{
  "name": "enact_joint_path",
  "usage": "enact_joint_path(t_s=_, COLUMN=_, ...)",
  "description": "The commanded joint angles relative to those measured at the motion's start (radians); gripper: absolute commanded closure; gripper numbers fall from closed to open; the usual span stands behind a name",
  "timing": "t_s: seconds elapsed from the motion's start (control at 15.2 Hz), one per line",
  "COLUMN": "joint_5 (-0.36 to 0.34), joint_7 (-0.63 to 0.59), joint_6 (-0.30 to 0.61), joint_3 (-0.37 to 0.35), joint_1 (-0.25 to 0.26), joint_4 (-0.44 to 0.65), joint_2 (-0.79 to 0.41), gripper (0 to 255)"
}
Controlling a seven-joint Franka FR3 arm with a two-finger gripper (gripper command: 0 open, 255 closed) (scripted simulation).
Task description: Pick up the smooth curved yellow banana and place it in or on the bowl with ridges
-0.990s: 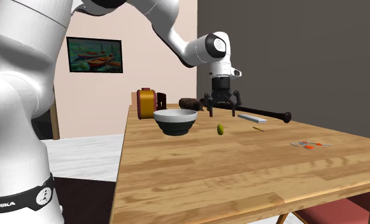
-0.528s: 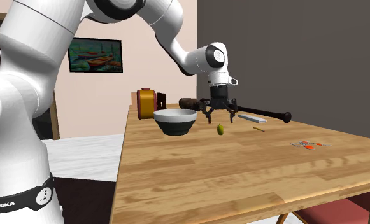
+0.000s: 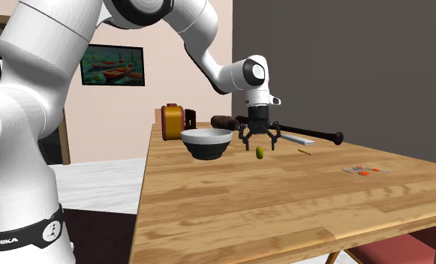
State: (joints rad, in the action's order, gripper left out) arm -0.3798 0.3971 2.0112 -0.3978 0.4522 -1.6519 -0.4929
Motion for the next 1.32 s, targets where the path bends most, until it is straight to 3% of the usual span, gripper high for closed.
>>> enact_joint_path(t_s=0.0, joint_5=0.0, joint_7=0.0, joint_6=0.0, joint_3=0.0, joint_1=0.0, joint_4=0.0, joint_2=0.0, gripper=0)
enact_joint_path(t_s=0.07, joint_5=0.0, joint_7=0.0, joint_6=0.0, joint_3=0.0, joint_1=0.0, joint_4=0.0, joint_2=0.0, gripper=0)
enact_joint_path(t_s=0.13, joint_5=0.0, joint_7=0.0, joint_6=0.0, joint_3=0.0, joint_1=0.0, joint_4=0.0, joint_2=0.0, gripper=255)
enact_joint_path(t_s=0.73, joint_5=0.0, joint_7=0.0, joint_6=0.0, joint_3=0.0, joint_1=0.0, joint_4=0.0, joint_2=0.0, gripper=255)
enact_joint_path(t_s=1.25, joint_5=0.025, joint_7=0.026, joint_6=-0.083, joint_3=-0.012, joint_1=-0.004, joint_4=0.047, joint_2=0.042, gripper=255)
